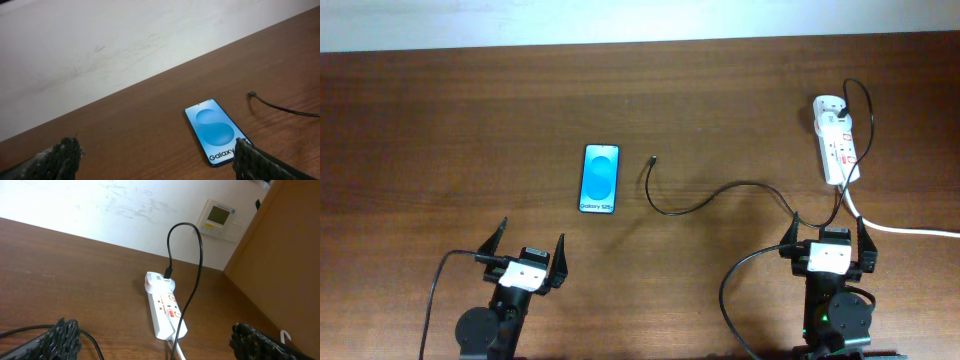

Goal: Plug charger to phone and switch on socket

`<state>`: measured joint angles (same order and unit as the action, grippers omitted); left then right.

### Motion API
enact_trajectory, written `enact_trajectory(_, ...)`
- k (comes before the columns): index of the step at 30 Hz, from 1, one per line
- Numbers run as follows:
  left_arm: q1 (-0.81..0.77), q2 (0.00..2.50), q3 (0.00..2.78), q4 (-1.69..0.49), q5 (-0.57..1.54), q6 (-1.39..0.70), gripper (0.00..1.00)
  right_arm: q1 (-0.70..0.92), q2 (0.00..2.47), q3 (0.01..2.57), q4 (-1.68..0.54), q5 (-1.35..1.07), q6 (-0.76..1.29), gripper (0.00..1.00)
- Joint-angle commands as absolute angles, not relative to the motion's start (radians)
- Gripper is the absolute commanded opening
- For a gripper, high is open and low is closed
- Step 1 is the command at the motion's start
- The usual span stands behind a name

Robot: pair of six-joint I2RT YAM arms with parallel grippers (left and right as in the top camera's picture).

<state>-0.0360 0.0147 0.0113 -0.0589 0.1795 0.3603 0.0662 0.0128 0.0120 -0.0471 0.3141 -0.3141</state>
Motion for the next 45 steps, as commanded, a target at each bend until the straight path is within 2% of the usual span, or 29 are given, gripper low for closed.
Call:
enact_trajectory(1, -0.03, 0.006, 0.009, -0.065, 0.179, 0.376, 0.99, 0.065, 0.006, 0.006, -0.051, 0.334, -0.31, 0.99)
enact_trajectory(9, -0.03, 0.006, 0.009, -0.065, 0.179, 0.376, 1.0, 0.065, 0.006, 0.006, -0.037, 0.316, -0.306, 0.99)
enact_trajectory(12, -0.03, 0.006, 0.009, -0.004, 0.307, 0.376, 0.99, 0.065, 0.006, 0.006, 0.035, 0.094, -0.242, 0.99)
enact_trajectory(14, -0.03, 0.008, 0.009, -0.008, 0.308, 0.376, 0.99, 0.065, 0.006, 0.006, 0.117, -0.068, -0.219, 0.99)
enact_trajectory(17, -0.03, 0.046, 0.023, -0.009, 0.299, 0.368, 0.99, 0.065, 0.006, 0.006, 0.263, -0.079, -0.137, 0.99)
enact_trajectory(19, -0.03, 0.088, 0.054, -0.008, 0.292, 0.36, 0.99, 0.065, 0.006, 0.028, 0.276, -0.079, -0.11, 0.99)
enact_trajectory(28, -0.03, 0.534, 0.437, -0.023, 0.331, 0.326, 0.99, 0.065, 0.097, 0.207, 0.25, -0.085, -0.111, 0.99)
enact_trajectory(31, -0.03, 0.793, 0.707, -0.168, 0.369, 0.326, 0.99, 0.065, 0.257, 0.315, 0.241, -0.135, -0.115, 0.98)
enact_trajectory(37, -0.031, 1.267, 1.279, -0.623, 0.431, 0.326, 0.99, 0.064, 0.675, 0.695, 0.014, -0.273, -0.134, 0.99)
enact_trajectory(40, -0.069, 1.506, 1.591, -0.881, 0.421, 0.327, 0.99, 0.064, 0.953, 1.035, -0.298, -0.361, -0.17, 0.99)
enact_trajectory(45, -0.088, 1.748, 1.875, -1.089, 0.425, 0.327, 0.99, 0.064, 1.315, 1.529, -0.836, -0.412, -0.213, 0.99)
